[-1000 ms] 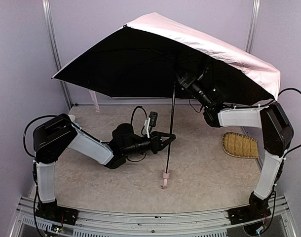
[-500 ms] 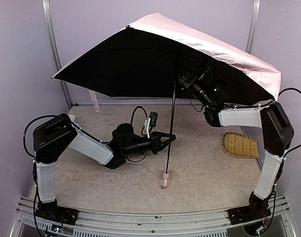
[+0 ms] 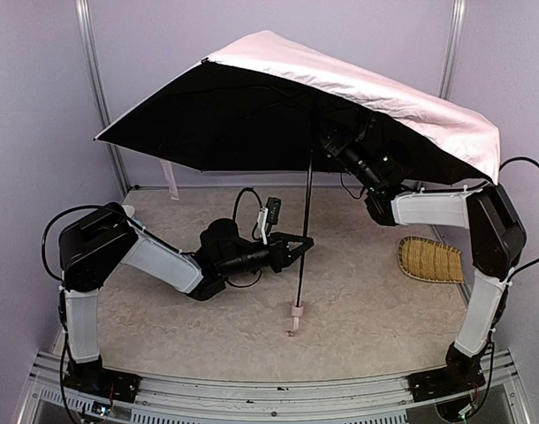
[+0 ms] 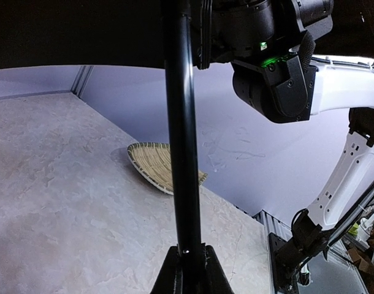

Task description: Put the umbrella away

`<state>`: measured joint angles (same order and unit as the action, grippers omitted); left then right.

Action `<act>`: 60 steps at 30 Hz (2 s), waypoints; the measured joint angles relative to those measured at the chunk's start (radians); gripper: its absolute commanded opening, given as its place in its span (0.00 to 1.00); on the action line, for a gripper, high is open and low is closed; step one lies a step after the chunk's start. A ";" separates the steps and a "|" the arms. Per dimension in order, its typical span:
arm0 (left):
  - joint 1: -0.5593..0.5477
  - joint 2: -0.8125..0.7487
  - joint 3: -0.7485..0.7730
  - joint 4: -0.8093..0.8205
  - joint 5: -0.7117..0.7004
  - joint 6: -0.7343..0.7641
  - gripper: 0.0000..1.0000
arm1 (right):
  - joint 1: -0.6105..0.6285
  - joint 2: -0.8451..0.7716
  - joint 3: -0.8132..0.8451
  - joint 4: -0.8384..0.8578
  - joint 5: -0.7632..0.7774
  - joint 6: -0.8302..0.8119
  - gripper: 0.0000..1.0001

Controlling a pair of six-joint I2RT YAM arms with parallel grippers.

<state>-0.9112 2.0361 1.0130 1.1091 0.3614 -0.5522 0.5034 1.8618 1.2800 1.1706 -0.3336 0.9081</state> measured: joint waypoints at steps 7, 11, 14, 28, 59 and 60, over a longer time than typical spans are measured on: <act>0.000 0.000 0.000 0.000 0.000 -0.001 0.00 | -0.001 0.001 0.000 0.000 -0.003 0.010 0.43; 0.000 0.000 0.003 -0.003 -0.019 0.000 0.00 | -0.001 -0.002 -0.006 -0.023 0.028 -0.013 0.59; -0.003 0.000 0.005 -0.032 -0.055 0.011 0.00 | 0.012 -0.036 -0.040 -0.088 0.110 -0.112 0.57; -0.018 0.000 0.043 -0.150 -0.198 0.076 0.00 | 0.167 -0.145 -0.067 -0.271 0.518 -0.645 0.51; -0.026 0.000 0.043 -0.168 -0.214 0.100 0.00 | 0.193 -0.087 0.037 -0.452 0.681 -0.721 0.12; -0.025 0.000 0.043 -0.167 -0.215 0.101 0.00 | 0.197 -0.087 0.040 -0.453 0.677 -0.713 0.11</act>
<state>-0.9360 2.0361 1.0561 0.9421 0.1463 -0.4507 0.7002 1.7748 1.3201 0.7177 0.3431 0.1955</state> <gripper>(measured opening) 0.044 0.154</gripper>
